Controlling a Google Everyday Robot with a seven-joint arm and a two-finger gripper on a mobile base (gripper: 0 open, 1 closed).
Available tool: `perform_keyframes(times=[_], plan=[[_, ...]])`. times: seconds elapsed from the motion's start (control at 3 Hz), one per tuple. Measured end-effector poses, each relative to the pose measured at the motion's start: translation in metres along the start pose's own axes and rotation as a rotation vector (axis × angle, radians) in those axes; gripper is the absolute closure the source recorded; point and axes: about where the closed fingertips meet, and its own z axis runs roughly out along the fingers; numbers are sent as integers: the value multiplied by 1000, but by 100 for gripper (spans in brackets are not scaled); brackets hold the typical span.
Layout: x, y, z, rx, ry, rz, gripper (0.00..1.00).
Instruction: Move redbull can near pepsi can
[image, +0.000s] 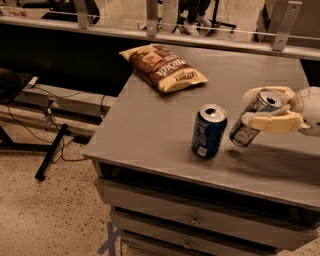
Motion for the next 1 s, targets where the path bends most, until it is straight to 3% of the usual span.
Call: perform_keyframes(times=[0.33,1.0], plan=[[10,3,6,-13,16,13,100],[25,26,28,-79,55,25,52]])
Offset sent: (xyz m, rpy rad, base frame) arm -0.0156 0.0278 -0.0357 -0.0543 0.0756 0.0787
